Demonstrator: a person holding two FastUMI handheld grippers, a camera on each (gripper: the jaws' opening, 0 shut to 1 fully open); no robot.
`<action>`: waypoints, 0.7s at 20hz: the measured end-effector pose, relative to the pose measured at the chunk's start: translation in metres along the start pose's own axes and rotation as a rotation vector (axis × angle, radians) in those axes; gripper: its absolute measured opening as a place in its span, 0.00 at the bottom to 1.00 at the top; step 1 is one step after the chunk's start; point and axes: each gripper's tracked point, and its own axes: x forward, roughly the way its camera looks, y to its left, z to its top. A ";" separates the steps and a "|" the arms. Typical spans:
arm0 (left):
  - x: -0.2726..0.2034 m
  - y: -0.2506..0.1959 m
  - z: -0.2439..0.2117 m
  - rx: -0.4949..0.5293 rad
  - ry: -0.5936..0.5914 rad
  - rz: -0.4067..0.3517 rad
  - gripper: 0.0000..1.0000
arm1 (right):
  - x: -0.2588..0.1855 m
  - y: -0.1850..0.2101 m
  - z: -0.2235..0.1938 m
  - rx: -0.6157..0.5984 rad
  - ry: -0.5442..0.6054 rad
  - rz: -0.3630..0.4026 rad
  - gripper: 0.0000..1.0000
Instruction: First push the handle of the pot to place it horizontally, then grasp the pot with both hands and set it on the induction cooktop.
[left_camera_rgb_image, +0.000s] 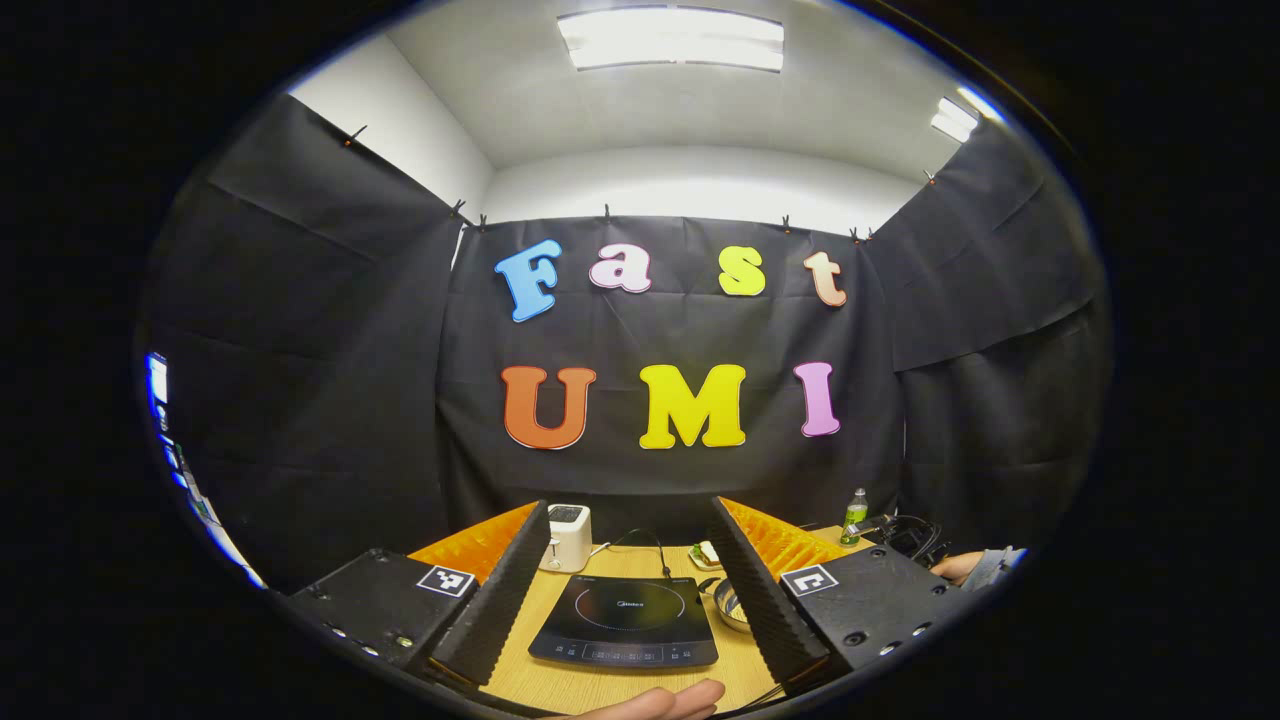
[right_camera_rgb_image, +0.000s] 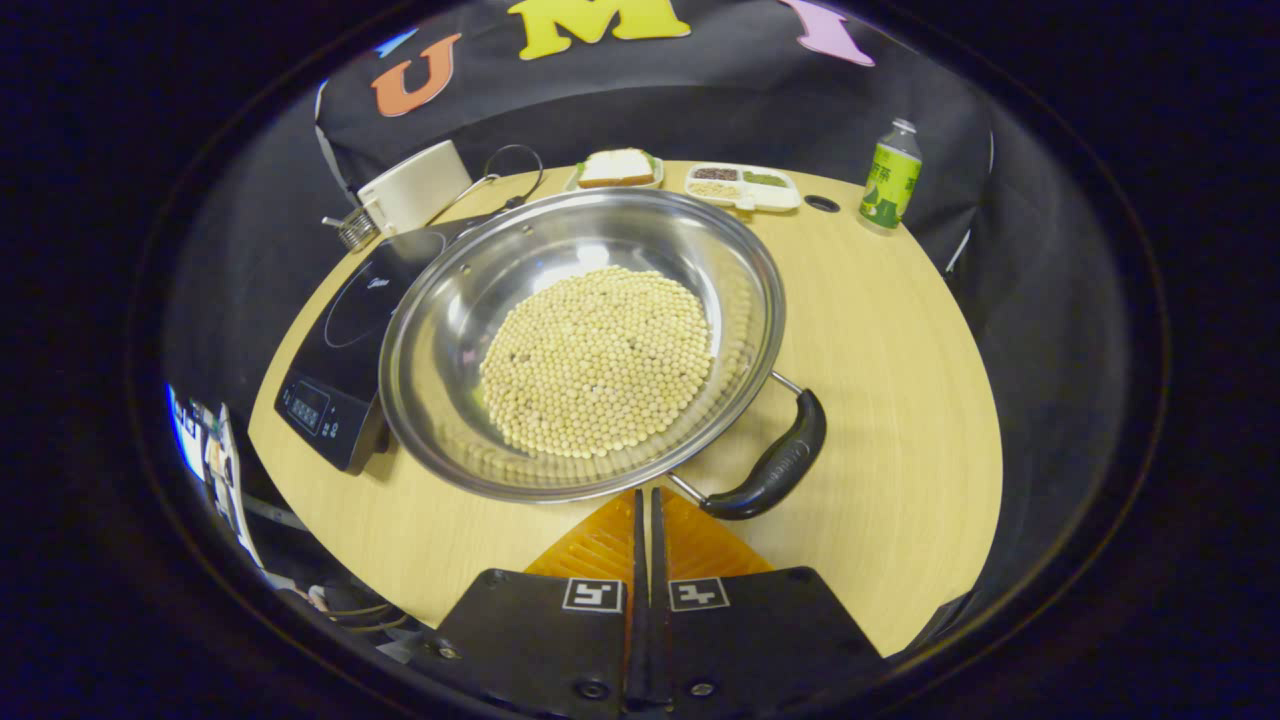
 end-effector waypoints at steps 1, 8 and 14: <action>0.001 -0.001 -0.002 0.000 0.007 0.000 0.95 | 0.001 -0.006 0.002 0.011 -0.004 -0.003 0.04; 0.010 -0.016 -0.009 -0.007 0.017 -0.039 0.95 | 0.014 -0.048 0.015 0.075 -0.016 -0.060 0.01; 0.025 -0.018 -0.029 0.015 0.070 -0.032 0.95 | 0.020 -0.059 0.030 0.109 -0.058 -0.063 0.04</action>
